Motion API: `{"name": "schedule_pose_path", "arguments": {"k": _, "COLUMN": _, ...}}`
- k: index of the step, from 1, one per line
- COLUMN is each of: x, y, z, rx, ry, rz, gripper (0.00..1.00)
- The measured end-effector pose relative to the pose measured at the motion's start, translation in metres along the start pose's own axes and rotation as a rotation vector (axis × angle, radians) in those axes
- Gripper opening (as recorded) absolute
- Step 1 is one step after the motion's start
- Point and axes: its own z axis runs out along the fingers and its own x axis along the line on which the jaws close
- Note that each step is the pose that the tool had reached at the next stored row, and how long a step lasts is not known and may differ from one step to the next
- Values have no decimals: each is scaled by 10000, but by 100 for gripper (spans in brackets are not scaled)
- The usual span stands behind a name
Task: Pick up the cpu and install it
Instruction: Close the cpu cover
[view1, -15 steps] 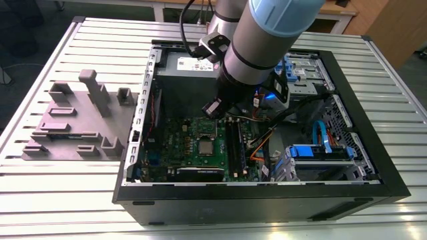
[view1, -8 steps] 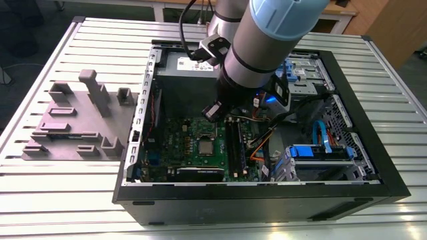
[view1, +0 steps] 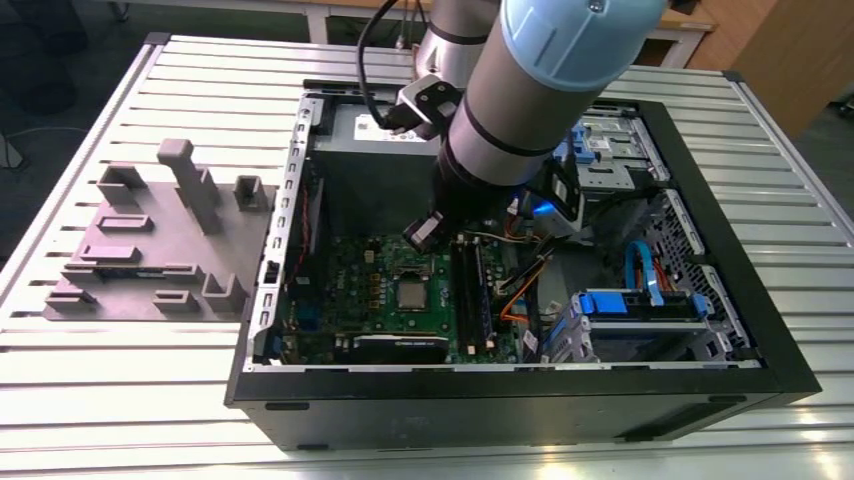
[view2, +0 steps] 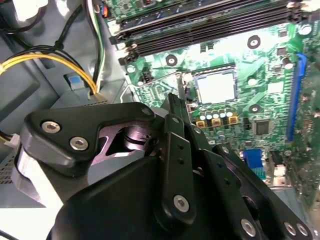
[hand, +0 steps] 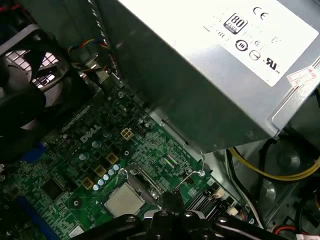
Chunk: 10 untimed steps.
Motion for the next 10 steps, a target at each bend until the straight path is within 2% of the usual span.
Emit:
{"name": "schedule_pose_path", "arguments": {"k": 6, "x": 63, "y": -64, "z": -18, "rx": 3, "ry": 3, "rz": 1, "gripper": 11}}
{"name": "schedule_pose_path", "arguments": {"k": 10, "x": 75, "y": -73, "z": -20, "rx": 3, "ry": 4, "rz": -8, "gripper": 11}}
